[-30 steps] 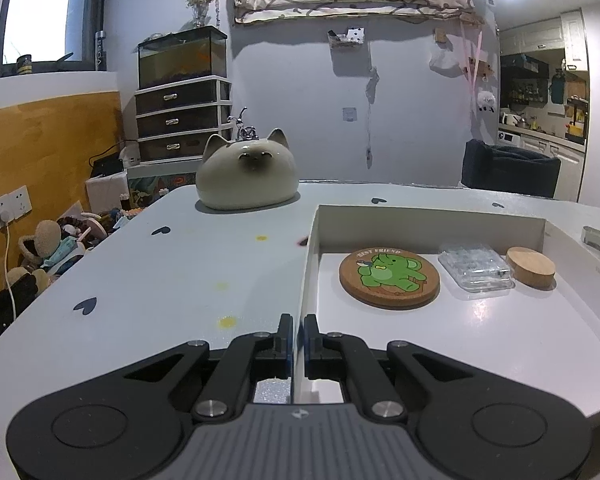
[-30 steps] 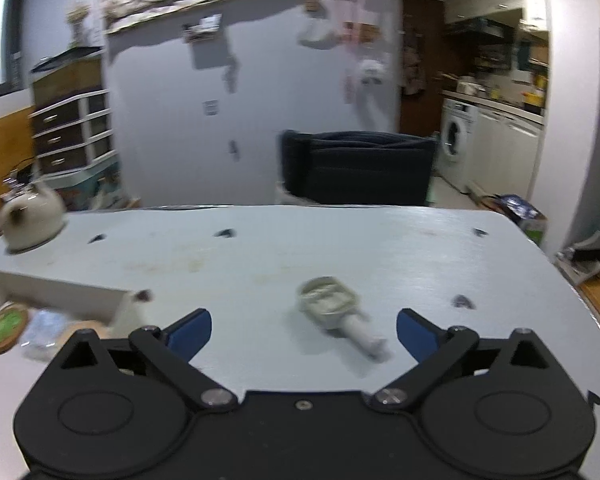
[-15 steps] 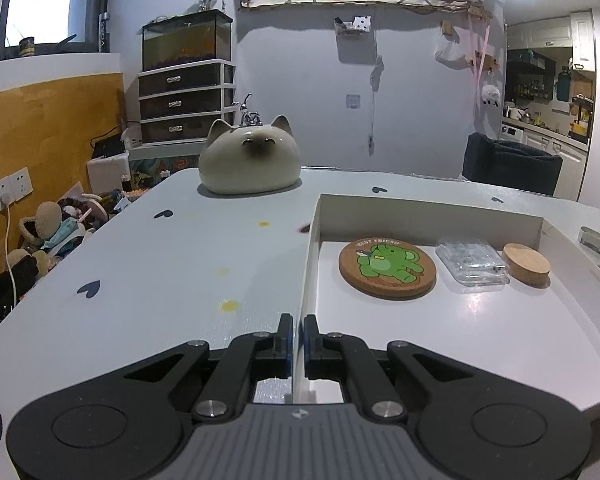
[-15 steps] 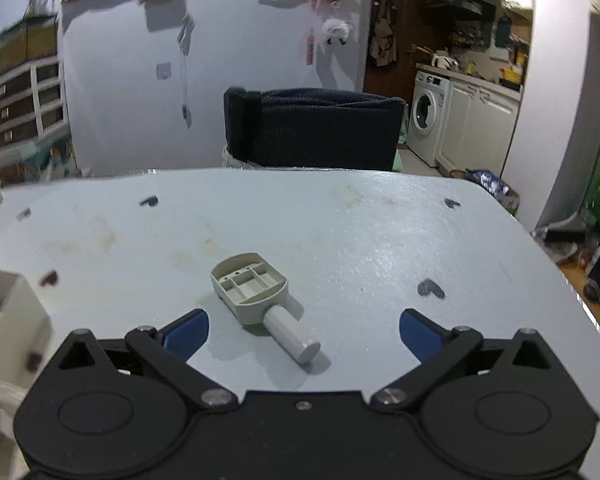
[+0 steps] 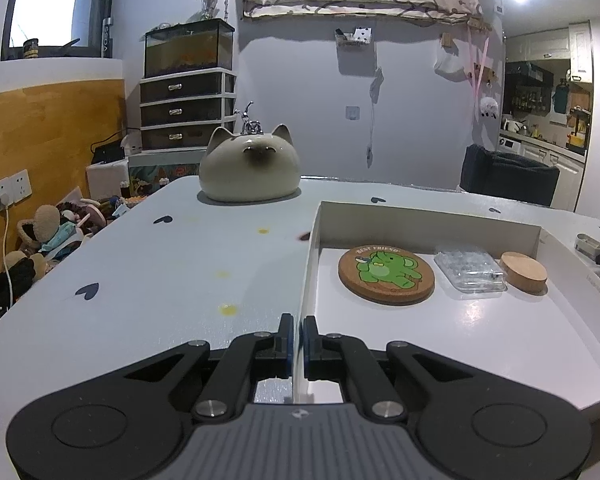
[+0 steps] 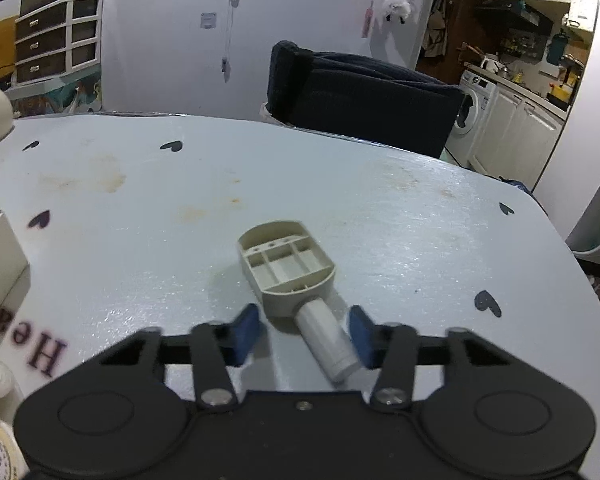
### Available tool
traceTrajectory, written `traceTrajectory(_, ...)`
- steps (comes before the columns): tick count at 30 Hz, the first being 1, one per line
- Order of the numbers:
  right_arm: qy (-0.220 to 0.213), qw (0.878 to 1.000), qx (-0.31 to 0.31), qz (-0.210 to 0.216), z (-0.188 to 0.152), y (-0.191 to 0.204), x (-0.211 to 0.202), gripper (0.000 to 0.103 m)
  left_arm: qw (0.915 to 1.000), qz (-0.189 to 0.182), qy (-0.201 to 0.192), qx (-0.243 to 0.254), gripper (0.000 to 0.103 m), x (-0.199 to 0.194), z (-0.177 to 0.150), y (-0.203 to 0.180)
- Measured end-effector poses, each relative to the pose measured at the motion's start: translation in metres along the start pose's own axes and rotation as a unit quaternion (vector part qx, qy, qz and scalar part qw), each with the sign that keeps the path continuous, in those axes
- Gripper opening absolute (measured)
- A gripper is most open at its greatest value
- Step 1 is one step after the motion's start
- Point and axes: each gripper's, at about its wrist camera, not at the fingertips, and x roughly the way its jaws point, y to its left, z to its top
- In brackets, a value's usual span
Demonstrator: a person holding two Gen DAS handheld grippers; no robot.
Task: Organize rigid objects
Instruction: 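Close the right gripper on the part's cylindrical stem and lift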
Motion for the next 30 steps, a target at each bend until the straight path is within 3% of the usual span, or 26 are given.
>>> traceTrajectory(1, 0.002, 1.0, -0.007, -0.005, -0.001, 0.003, -0.001, 0.021, 1.0, 0.0, -0.003, 0.0, 0.003, 0.001, 0.0, 0.0)
traceTrajectory(2, 0.002, 1.0, -0.01, -0.006, -0.001, 0.004, -0.001, 0.02, 1.0, 0.001, -0.005, 0.001, 0.004, 0.001, -0.001, -0.001)
traceTrajectory(17, -0.006, 1.0, -0.005, -0.022, -0.01, 0.007, -0.011, 0.02, 0.9993, 0.003, -0.035, 0.013, 0.004, 0.008, -0.005, -0.003)
traceTrajectory(24, -0.049, 0.998, 0.024, -0.034, -0.018, 0.008, -0.031, 0.019, 0.9992, 0.005, -0.035, 0.015, 0.004, 0.008, -0.005, -0.004)
traceTrajectory(30, -0.093, 0.996, 0.018, -0.009, -0.008, 0.021, -0.068, 0.02, 0.9992, 0.007, -0.035, 0.017, 0.005, 0.007, -0.005, -0.005)
